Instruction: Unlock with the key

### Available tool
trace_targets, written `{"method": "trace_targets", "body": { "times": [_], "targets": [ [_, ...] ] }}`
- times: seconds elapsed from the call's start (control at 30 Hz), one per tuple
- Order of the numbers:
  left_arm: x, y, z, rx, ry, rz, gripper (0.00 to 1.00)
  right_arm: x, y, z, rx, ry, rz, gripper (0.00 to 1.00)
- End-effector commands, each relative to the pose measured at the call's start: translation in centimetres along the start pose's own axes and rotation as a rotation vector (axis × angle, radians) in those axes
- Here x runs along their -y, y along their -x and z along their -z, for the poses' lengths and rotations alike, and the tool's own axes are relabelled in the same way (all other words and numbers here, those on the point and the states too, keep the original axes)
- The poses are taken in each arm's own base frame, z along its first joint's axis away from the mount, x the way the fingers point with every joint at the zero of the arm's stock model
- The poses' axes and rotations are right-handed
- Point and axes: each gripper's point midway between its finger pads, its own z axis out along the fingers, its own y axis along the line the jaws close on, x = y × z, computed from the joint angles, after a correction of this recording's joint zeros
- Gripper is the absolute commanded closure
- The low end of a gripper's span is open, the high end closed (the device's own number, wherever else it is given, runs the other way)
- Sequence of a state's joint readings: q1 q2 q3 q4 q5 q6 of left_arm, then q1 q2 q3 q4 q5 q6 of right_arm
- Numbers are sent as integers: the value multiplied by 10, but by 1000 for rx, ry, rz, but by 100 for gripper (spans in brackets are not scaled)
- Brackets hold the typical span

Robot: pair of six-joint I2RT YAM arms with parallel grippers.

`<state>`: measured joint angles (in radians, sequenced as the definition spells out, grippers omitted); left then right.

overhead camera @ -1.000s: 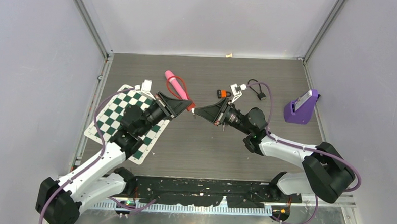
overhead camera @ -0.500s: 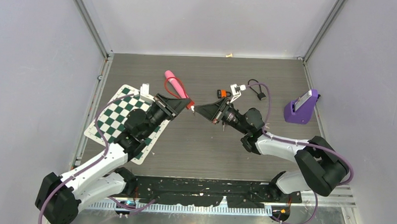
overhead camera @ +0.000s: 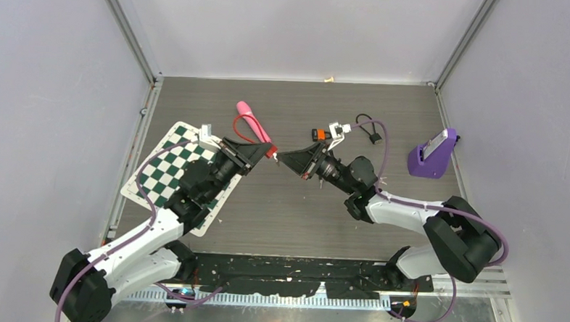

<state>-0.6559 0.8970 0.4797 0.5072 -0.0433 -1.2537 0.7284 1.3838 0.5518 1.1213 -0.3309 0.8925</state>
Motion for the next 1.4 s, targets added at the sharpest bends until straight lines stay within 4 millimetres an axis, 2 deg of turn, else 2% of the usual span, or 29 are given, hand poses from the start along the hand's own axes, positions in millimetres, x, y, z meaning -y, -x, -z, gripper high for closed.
{"method": "trace_targets", "body": {
  "times": [0.0, 0.1, 0.2, 0.33, 0.5, 0.6, 0.63, 0.77, 0.97, 1.03, 1.07, 1.1, 1.13, 1.2, 1.27, 1.33, 1.37],
  "targets": [
    [33, -42, 21, -256, -128, 37, 100, -16, 20, -14, 119, 63, 47, 95],
    [41, -41, 18, -263, -150, 19, 100, -12, 11, -17, 105, 67, 2, 95],
    [33, -47, 20, -294, -119, -10, 100, -15, 13, -20, 99, 66, -29, 95],
    [24, -67, 28, -361, -85, -88, 100, -32, 33, -28, 120, 72, 21, 95],
    [29, -92, 38, -470, -119, -135, 100, -31, 57, -28, 138, -3, 131, 95],
    [26, -93, 40, -482, -109, -158, 100, -30, 66, -27, 145, -4, 151, 95],
    [24, -92, 40, -477, -98, -162, 100, -30, 63, -28, 128, 2, 151, 95],
    [29, -89, 34, -451, -113, -143, 100, -55, 42, -42, 58, 99, 141, 95],
    [23, -87, 37, -432, -120, -106, 100, -55, 63, -32, 115, 97, 159, 95],
    [20, -76, 35, -391, -108, -76, 100, -48, 59, -29, 94, 63, 199, 86],
    [16, -69, 32, -364, -90, -65, 100, -44, 56, -27, 81, 46, 211, 77],
    [12, -62, 30, -342, -69, -52, 100, -43, 54, -21, 78, 38, 249, 73],
    [7, -53, 27, -315, -47, -45, 100, -39, 51, -18, 64, 23, 283, 62],
    [2, -42, 22, -282, -26, -32, 100, -37, 49, -8, 46, 5, 353, 50],
    [3, -34, 19, -260, -29, -33, 100, -33, 42, 4, 19, -13, 435, 43],
    [7, -30, 18, -251, -37, -50, 100, -39, 41, 16, 8, -21, 548, 39],
    [8, -29, 17, -246, -40, -59, 100, -32, 37, 20, -12, -57, 580, 38]
  ]
}}
